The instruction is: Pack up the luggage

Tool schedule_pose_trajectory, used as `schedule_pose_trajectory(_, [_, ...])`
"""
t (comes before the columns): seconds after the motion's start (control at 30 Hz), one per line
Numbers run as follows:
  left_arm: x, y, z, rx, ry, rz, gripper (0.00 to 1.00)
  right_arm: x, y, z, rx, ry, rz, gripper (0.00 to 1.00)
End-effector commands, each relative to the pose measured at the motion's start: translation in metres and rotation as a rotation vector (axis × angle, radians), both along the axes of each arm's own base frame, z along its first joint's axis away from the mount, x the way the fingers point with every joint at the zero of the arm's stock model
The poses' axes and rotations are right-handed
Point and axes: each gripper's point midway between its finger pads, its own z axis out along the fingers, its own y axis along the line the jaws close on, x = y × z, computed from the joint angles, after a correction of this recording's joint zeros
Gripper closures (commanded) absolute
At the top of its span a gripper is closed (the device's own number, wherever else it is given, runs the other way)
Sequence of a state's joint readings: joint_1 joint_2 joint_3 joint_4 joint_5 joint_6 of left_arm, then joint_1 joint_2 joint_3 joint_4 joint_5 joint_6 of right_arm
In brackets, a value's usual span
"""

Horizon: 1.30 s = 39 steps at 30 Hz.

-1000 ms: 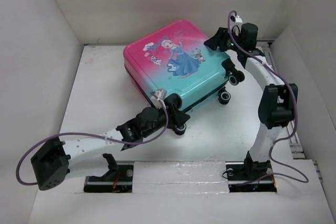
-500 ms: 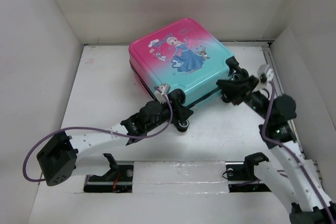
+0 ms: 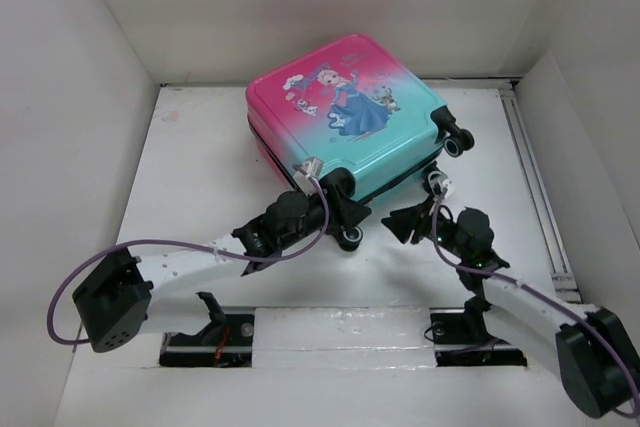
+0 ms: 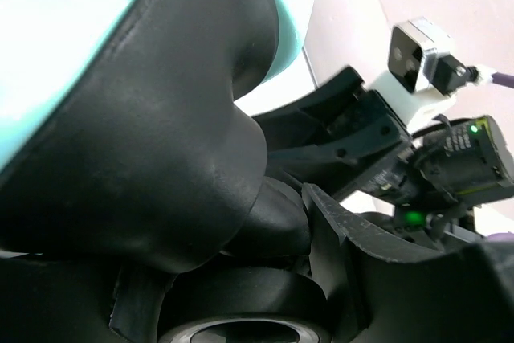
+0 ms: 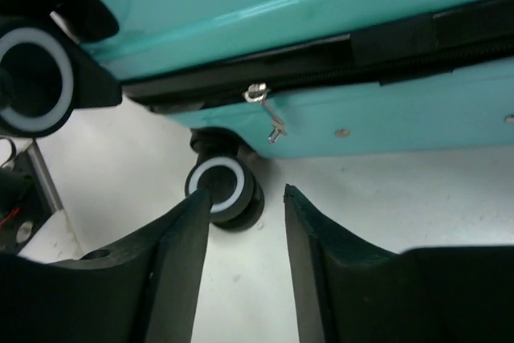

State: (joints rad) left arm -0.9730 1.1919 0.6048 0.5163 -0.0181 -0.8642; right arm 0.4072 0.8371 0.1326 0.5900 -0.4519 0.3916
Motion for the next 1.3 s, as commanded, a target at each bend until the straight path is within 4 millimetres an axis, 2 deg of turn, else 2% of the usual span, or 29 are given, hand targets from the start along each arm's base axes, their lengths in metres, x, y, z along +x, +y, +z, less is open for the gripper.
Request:
schedule_pose_trajectory(0.0, [-0.015,-0.017,0.141,-0.397,-0.199,-0.114,1.00,0.025,0.007,0.060,0.059,-0.256,-0.016,0.51])
schedule_pose_trajectory(0.03, [-0.015,-0.017,0.141,-0.402,-0.191,-0.114,1.00,0.030,0.010,0.048,0.028,-0.238,-0.005,0.51])
schedule_pose_trajectory(0.1, [-0.016,-0.018,0.141,-0.402,-0.191,-0.124,1.00,0.040,0.015,0.051,0.023,-0.254,0.013,0.51])
schedule_pose_trajectory(0.13, [-0.017,-0.018,0.143,-0.414,-0.189,-0.124,1.00,0.044,0.019,0.037,0.001,-0.223,0.032,0.51])
schedule_pose_trajectory(0.23, [-0.017,-0.018,0.143,-0.414,-0.189,-0.124,1.00,0.048,0.024,0.042,0.032,-0.248,0.059,0.51])
schedule_pose_trajectory(0.37, [-0.017,-0.020,0.140,-0.407,-0.183,-0.135,1.00,0.051,0.027,0.029,0.024,-0.222,0.069,0.49])
schedule_pose_trajectory(0.43, [-0.019,-0.021,0.140,-0.406,-0.183,-0.145,1.00,0.058,0.030,0.031,0.016,-0.232,0.070,0.49])
schedule_pose_trajectory(0.5, [-0.019,-0.021,0.144,-0.413,-0.189,-0.146,1.00,0.060,0.030,0.019,0.006,-0.204,0.071,0.49])
schedule_pose_trajectory(0.53, [-0.019,-0.021,0.144,-0.413,-0.189,-0.146,1.00,0.062,0.033,0.023,0.012,-0.219,0.082,0.49])
schedule_pose_trajectory(0.6, [-0.019,-0.021,0.144,-0.413,-0.189,-0.146,1.00,0.064,0.036,0.018,0.018,-0.206,0.093,0.49])
schedule_pose_trajectory(0.67, [-0.019,-0.021,0.144,-0.413,-0.189,-0.146,1.00,0.062,0.042,0.022,0.041,-0.228,0.111,0.51])
schedule_pose_trajectory(0.7, [-0.019,-0.021,0.144,-0.408,-0.196,-0.146,1.00,0.061,0.046,0.016,0.038,-0.216,0.124,0.51])
schedule_pose_trajectory(0.77, [-0.018,-0.023,0.140,-0.401,-0.191,-0.145,1.00,0.060,0.050,0.016,0.060,-0.216,0.134,0.51])
schedule_pose_trajectory(0.83, [-0.018,-0.023,0.140,-0.401,-0.191,-0.145,1.00,0.059,0.053,0.005,0.062,-0.193,0.132,0.52])
schedule_pose_trajectory(0.9, [-0.018,-0.023,0.145,-0.408,-0.196,-0.146,1.00,0.057,0.055,0.007,0.093,-0.208,0.132,0.52])
schedule_pose_trajectory(0.97, [-0.018,-0.023,0.145,-0.408,-0.196,-0.146,1.00,0.056,0.056,0.001,0.114,-0.188,0.132,0.57])
schedule_pose_trajectory(1.0, [-0.018,-0.023,0.145,-0.408,-0.196,-0.146,1.00,0.056,0.054,0.010,0.141,-0.229,0.124,0.60])
schedule_pose_trajectory(1.03, [-0.018,-0.023,0.145,-0.408,-0.196,-0.146,1.00,0.053,0.053,0.010,0.152,-0.230,0.124,0.63])
schedule_pose_trajectory(1.1, [-0.018,-0.023,0.145,-0.408,-0.196,-0.146,1.00,0.056,0.052,0.015,0.179,-0.242,0.104,0.77])
schedule_pose_trajectory(1.23, [-0.017,-0.023,0.144,-0.403,-0.204,-0.145,1.00,0.058,0.052,0.014,0.186,-0.235,0.094,0.81])
schedule_pose_trajectory(1.27, [-0.017,-0.023,0.144,-0.403,-0.204,-0.145,1.00,0.058,0.052,0.011,0.180,-0.221,0.093,0.74])
